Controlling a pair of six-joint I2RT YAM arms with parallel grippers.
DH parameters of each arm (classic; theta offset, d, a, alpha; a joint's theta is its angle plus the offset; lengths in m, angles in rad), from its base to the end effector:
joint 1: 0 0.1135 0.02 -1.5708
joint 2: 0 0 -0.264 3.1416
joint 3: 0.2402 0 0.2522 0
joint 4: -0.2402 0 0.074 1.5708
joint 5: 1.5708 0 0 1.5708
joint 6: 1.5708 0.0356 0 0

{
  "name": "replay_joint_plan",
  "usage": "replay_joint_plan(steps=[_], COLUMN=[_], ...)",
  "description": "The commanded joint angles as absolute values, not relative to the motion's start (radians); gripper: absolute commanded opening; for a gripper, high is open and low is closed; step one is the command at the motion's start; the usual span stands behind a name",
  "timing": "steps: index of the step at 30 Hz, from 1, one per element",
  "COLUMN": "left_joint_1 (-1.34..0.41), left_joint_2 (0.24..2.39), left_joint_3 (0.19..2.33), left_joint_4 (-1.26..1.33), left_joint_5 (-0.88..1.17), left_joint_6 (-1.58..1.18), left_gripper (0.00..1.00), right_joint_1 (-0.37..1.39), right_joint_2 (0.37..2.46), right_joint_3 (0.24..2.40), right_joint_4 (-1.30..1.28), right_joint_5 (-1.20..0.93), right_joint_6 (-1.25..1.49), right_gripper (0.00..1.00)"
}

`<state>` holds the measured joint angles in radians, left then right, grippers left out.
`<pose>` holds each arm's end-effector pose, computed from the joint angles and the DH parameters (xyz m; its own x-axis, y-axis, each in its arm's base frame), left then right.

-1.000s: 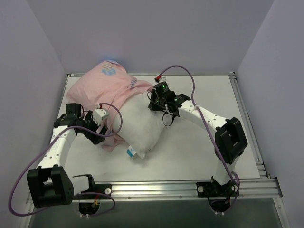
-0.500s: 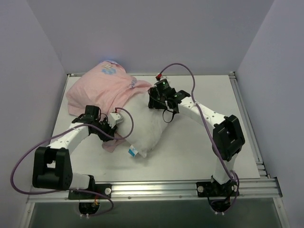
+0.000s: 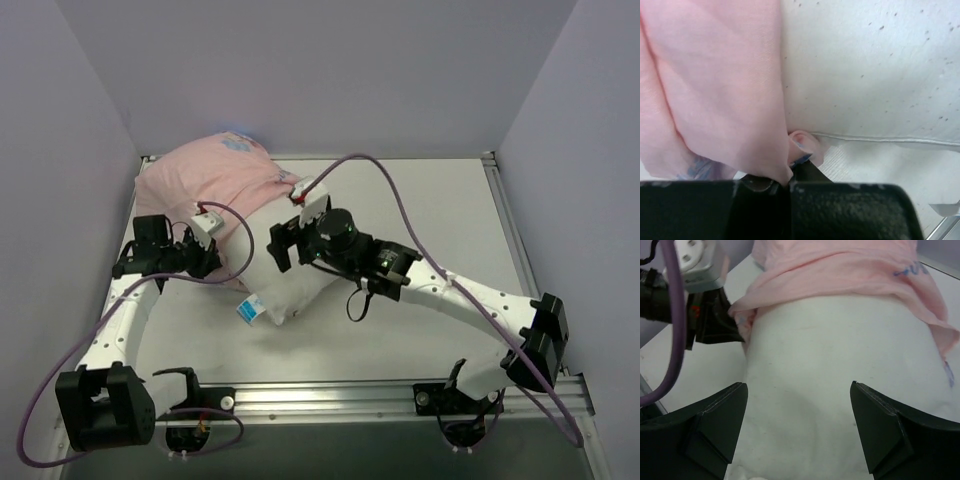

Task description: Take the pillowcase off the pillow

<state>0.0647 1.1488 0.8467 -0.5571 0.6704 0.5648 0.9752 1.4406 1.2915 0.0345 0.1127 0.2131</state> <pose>0.2311 -0.0072 0.2616 -0.4488 0.3912 -0.8035 0.7037 0.7089 -0.0479 0.1972 0.2838 0.3857 -0.2234 0.0449 -0.9737 -0.7291 0.6553 0.1975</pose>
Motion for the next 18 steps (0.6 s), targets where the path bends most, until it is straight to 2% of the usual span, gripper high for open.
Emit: replay_joint_plan(steps=[1,7,12,18], left_joint_1=[0.067,0.069,0.078,0.09], left_joint_2=[1.15,1.14,1.147,1.16], left_joint_3=[0.907,0.925,0.96,0.999], left_joint_4=[-0.566,-0.548,-0.528,-0.531], left_joint_5=[0.747,0.765,0.818,0.851], left_joint_6=[0.54,0.489,0.424,0.4], left_gripper=[0.02,0.02,0.02,0.02], right_joint_1=[1.02,1.117,1.12,1.1], right_joint_2=[1.485,1.706,1.701,1.859], right_joint_3=[1.194,1.313,1.128,1.124], right_joint_4=[0.276,0.265,0.471,0.447], right_joint_5=[0.186,0.242,0.215,0.356], right_joint_6=[0.14,0.089,0.13,0.166], right_gripper=[0.86,0.84,0.85,0.84])
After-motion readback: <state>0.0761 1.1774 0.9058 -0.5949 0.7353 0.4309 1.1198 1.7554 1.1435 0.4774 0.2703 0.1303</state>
